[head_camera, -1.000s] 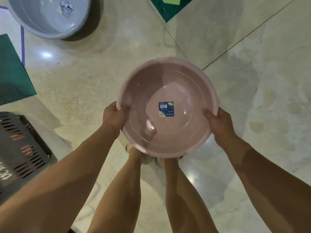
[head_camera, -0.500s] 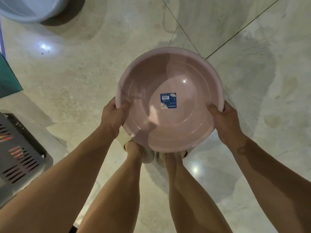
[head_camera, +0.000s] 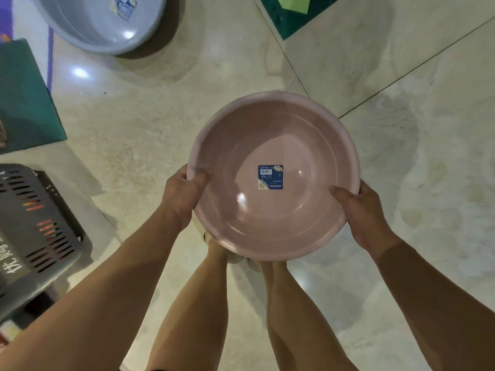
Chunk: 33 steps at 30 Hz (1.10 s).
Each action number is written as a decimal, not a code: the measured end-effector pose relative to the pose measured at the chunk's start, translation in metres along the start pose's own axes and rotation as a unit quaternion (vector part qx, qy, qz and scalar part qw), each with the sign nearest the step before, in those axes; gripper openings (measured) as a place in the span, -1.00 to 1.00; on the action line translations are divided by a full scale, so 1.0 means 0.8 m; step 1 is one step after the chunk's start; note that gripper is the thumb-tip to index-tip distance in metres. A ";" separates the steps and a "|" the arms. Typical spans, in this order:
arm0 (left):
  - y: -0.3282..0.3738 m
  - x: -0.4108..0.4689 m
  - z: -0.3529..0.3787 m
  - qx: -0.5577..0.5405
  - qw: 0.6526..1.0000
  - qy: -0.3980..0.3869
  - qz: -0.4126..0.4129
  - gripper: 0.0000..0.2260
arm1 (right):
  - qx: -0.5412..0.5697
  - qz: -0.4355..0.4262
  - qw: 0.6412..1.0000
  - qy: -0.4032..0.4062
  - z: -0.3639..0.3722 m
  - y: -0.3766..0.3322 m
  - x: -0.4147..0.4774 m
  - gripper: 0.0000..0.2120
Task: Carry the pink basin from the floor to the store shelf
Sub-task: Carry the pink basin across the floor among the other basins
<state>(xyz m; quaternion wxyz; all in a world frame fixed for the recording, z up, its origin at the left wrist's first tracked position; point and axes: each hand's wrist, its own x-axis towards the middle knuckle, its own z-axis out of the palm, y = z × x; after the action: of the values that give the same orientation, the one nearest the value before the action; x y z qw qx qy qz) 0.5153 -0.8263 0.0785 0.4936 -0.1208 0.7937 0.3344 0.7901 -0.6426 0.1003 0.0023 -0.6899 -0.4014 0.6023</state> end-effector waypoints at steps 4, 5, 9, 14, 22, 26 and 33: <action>0.037 -0.041 -0.051 -0.041 0.999 -0.010 0.024 -0.79 | -0.015 -0.022 1.000 -0.008 0.011 -0.065 -0.048 -0.61; 0.049 -0.050 -0.063 -0.054 0.998 -0.014 0.030 -0.78 | -0.018 -0.028 0.999 -0.011 0.015 -0.084 -0.058 -0.62; 0.099 -0.076 -0.114 -0.100 0.994 -0.001 0.037 -0.77 | -0.032 -0.052 0.998 -0.025 0.044 -0.160 -0.096 -0.64; 0.167 -0.095 -0.181 -0.095 0.992 -0.019 0.084 -0.70 | -0.038 -0.072 0.996 -0.034 0.092 -0.253 -0.131 -0.74; 0.258 -0.070 -0.264 -0.112 0.988 0.043 0.092 -0.71 | -0.046 -0.095 0.993 -0.056 0.184 -0.372 -0.140 -0.72; 0.288 -0.033 -0.284 -0.137 0.984 0.081 0.081 -0.74 | -0.069 -0.101 0.990 -0.075 0.230 -0.423 -0.114 -0.71; 0.348 0.037 -0.300 -0.193 0.971 0.135 0.037 -0.85 | -0.090 -0.089 0.987 -0.104 0.311 -0.511 -0.038 -0.64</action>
<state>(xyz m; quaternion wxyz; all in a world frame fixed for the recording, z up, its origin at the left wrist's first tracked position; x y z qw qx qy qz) 0.1868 -0.7703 0.2372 0.3363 -0.2288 0.7772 0.4800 0.3591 -0.5018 0.2566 -0.0478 -0.5826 -0.5120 0.6294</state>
